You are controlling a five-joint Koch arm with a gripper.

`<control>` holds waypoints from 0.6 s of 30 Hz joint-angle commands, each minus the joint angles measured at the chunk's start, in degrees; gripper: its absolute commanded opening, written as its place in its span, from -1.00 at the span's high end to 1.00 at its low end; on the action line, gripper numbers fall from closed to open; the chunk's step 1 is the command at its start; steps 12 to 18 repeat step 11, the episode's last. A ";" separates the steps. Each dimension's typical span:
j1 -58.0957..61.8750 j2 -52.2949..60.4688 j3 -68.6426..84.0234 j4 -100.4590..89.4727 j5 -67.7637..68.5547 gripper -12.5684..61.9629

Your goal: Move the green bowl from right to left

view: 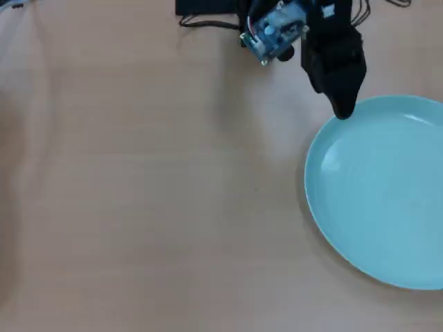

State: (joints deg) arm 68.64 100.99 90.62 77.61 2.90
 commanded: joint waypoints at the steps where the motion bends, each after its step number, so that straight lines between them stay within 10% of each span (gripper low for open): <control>1: 0.79 2.46 -5.45 0.00 -1.67 -0.25; 18: 1.58 2.64 -5.45 0.97 -1.32 -0.25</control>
